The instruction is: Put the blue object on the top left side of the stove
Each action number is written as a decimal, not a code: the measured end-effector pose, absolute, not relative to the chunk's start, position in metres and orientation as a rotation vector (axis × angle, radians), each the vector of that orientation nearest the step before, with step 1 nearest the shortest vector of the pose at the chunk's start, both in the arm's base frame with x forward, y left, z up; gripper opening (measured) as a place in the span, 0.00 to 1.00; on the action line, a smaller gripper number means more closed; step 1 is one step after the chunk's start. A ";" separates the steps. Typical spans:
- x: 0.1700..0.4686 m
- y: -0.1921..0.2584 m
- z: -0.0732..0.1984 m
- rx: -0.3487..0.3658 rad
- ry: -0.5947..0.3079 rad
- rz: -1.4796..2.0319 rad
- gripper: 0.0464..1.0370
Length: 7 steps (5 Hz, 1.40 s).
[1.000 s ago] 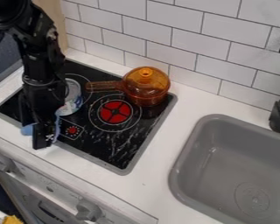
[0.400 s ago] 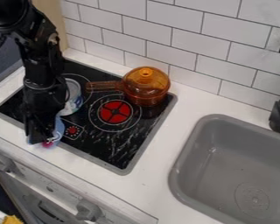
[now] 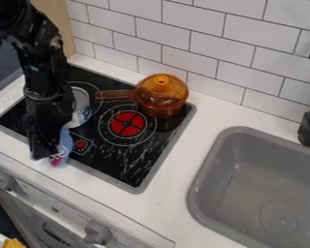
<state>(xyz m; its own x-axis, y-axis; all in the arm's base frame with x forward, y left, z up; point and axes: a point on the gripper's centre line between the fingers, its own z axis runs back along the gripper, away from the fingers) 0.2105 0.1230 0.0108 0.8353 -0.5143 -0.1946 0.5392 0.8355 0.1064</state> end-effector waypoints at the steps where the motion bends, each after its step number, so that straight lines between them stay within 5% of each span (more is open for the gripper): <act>1: 0.210 0.122 0.025 0.174 0.133 -0.591 0.08; 4: 0.220 0.116 0.080 0.210 0.014 -0.678 0.08; 7: 0.300 0.186 0.082 0.208 0.017 -0.611 0.08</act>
